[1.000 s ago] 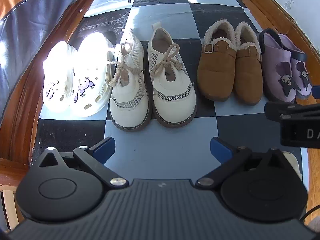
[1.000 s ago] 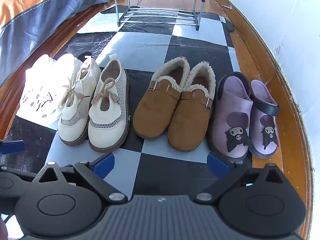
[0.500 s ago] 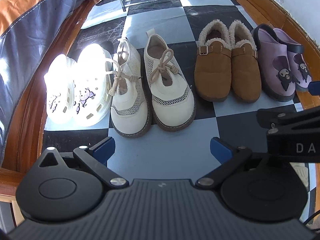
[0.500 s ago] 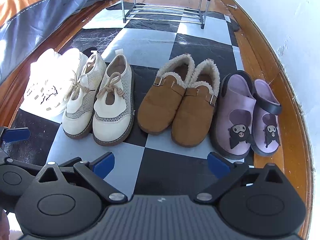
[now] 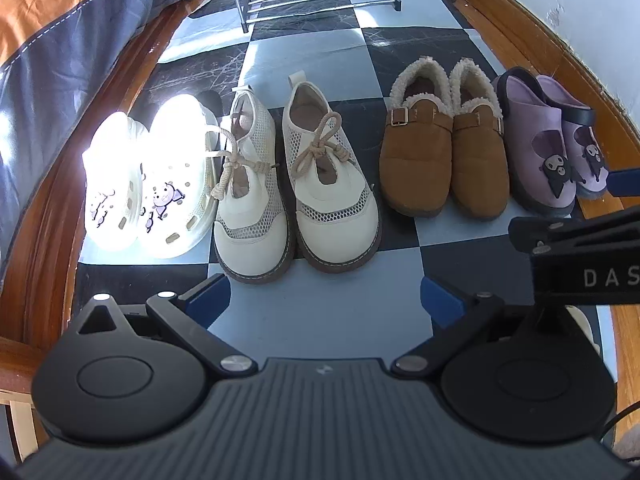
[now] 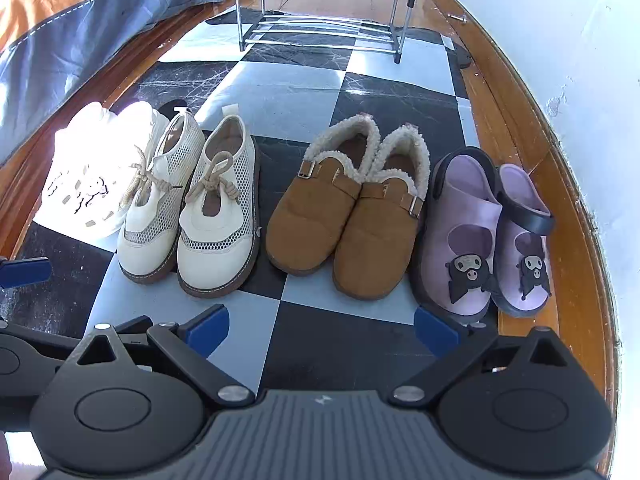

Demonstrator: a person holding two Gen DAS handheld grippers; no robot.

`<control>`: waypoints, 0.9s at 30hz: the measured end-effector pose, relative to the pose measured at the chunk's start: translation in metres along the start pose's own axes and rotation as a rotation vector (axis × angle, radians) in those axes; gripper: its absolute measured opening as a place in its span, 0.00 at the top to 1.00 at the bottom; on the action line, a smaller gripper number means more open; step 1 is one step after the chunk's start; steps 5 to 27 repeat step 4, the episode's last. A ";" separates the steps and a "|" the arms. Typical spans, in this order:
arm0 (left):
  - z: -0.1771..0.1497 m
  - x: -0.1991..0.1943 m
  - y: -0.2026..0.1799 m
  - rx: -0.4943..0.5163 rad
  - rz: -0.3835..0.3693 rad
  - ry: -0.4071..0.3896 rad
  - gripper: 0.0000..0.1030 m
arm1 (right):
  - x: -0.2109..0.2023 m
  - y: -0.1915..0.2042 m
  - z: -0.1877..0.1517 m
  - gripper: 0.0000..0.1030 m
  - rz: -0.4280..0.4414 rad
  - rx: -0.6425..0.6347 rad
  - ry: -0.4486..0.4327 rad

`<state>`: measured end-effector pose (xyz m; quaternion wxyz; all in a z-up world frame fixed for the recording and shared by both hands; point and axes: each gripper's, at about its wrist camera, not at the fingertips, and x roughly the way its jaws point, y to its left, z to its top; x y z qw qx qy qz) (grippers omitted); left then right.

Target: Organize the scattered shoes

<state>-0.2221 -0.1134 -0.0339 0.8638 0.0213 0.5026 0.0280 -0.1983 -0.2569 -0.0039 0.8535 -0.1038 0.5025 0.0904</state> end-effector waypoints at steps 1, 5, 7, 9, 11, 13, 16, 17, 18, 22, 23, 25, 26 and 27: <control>0.000 0.000 0.000 -0.002 0.000 0.001 0.00 | -0.001 0.000 0.000 0.03 0.001 -0.001 -0.001; -0.001 0.001 0.000 -0.003 0.006 0.008 0.00 | -0.002 0.002 0.000 0.03 0.003 -0.005 0.000; -0.001 0.001 0.000 -0.003 0.006 0.008 0.00 | -0.002 0.002 0.000 0.03 0.003 -0.005 0.000; -0.001 0.001 0.000 -0.003 0.006 0.008 0.00 | -0.002 0.002 0.000 0.03 0.003 -0.005 0.000; -0.001 0.001 0.000 -0.003 0.006 0.008 0.00 | -0.002 0.002 0.000 0.03 0.003 -0.005 0.000; -0.001 0.001 0.000 -0.003 0.006 0.008 0.00 | -0.002 0.002 0.000 0.03 0.003 -0.005 0.000; -0.001 0.001 0.000 -0.003 0.006 0.008 0.00 | -0.002 0.002 0.000 0.03 0.003 -0.005 0.000; -0.001 0.001 0.000 -0.003 0.006 0.008 0.00 | -0.002 0.002 0.000 0.03 0.003 -0.005 0.000; -0.001 0.001 0.000 -0.003 0.006 0.008 0.00 | -0.002 0.002 0.000 0.03 0.003 -0.005 0.000; -0.001 0.001 0.000 -0.003 0.006 0.008 0.00 | -0.002 0.002 0.000 0.03 0.003 -0.005 0.000; -0.001 0.001 0.000 -0.003 0.006 0.008 0.00 | -0.002 0.002 0.000 0.03 0.003 -0.005 0.000; -0.001 0.001 0.000 -0.003 0.006 0.008 0.00 | -0.002 0.002 0.000 0.03 0.003 -0.005 0.000; -0.001 0.001 0.000 -0.003 0.006 0.008 0.00 | -0.002 0.002 0.000 0.03 0.003 -0.005 0.000; -0.001 0.001 0.000 -0.003 0.006 0.008 0.00 | -0.002 0.002 0.000 0.03 0.003 -0.005 0.000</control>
